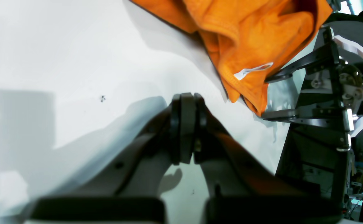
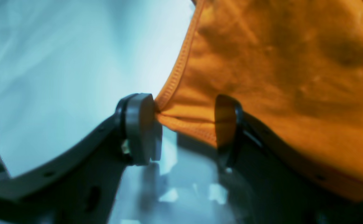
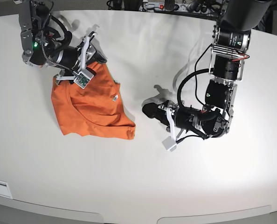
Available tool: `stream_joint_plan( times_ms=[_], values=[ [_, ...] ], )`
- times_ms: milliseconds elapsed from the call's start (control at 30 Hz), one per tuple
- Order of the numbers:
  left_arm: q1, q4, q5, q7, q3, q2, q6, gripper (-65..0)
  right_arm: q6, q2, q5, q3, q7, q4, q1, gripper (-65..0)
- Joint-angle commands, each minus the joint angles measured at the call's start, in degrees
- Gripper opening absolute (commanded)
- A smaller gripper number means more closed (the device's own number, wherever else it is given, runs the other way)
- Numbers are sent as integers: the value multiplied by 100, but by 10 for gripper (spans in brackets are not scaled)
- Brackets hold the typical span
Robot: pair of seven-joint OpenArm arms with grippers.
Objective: Fold the T-shirt properly
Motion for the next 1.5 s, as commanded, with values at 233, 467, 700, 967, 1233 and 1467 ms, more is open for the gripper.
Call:
stream_joint_plan(
  times_ms=[233,467,700,967,1233,1467],
  values=[
    [-190,83,-160,-13,-17,-13,-17,-650,10,50,-63,22,240,70,46,-650],
    [-190,83,-162,-13,-17,-13,-17,-650,10,50,616,22,-282,70,26,-379],
    [-190,83,-205,-13,-17,-13,-17,-650,10,50,44,22,280,68,-267,-338],
    [-190,83,-203,-13,-17,-2,-17,-650,10,48,-190,22,483,70,-299,-650],
    [-190,83,-203,-13,-17,0,-20,-650,10,50,726,22,431,509,-289,-650],
    [-190,83,-203,-11,-17,0,-17,-650,10,48,1058,22,509,1023,-284,-650]
  ],
)
